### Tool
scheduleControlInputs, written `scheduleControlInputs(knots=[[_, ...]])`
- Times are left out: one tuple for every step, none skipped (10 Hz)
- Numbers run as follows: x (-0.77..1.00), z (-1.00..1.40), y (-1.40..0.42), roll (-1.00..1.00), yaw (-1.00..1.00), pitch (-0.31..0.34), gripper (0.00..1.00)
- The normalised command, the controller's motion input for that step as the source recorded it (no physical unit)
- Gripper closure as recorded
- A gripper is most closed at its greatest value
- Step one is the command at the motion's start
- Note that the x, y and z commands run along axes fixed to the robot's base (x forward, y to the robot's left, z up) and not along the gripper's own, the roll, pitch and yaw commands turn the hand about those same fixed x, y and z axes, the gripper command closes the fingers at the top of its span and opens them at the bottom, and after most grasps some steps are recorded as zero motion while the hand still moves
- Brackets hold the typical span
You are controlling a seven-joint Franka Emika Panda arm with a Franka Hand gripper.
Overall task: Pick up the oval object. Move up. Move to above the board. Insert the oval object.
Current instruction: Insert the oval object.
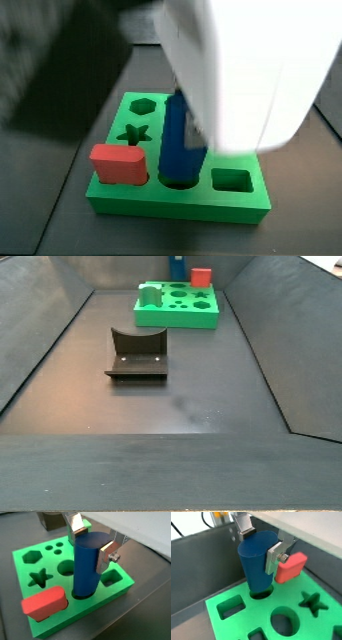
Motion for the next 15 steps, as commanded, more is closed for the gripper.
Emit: scheduleControlInputs(knots=[[0.05, -0.64, -0.05, 0.03, -0.27, -0.136, 1.0], [-0.01, -0.76, 0.0, 0.12, -0.56, -0.074, 1.0], [-0.08, -0.84, 0.0, 0.11, -0.98, -0.044, 1.0], [0.0, -0.88, 0.0, 0.09, -1.0, -0.006, 1.0], [0.0, -0.8, 0.0, 0.1, -1.0, -0.016, 1.0], [-0.06, -0.69, 0.1, 0.08, -0.88, 0.0, 1.0], [0.0, -0.2, 0.15, 0.0, -0.21, 0.0, 1.0], [0.0, -0.07, 0.0, 0.04, 0.0, 0.0, 1.0], [0.0, -0.25, 0.11, 0.04, 0.0, 0.0, 1.0], [0.0, -0.41, 0.0, 0.12, 0.0, 0.0, 1.0], [0.0, -0.88, -0.13, 0.25, -0.01, -0.02, 1.0], [0.0, -0.94, -0.16, 0.23, -0.03, -0.021, 1.0], [0.0, -0.94, -0.16, 0.22, -0.02, -0.044, 1.0], [-0.09, -0.02, 0.0, 0.0, 0.0, -0.096, 1.0], [0.0, 0.0, 0.0, 0.0, 0.0, 0.01, 1.0]])
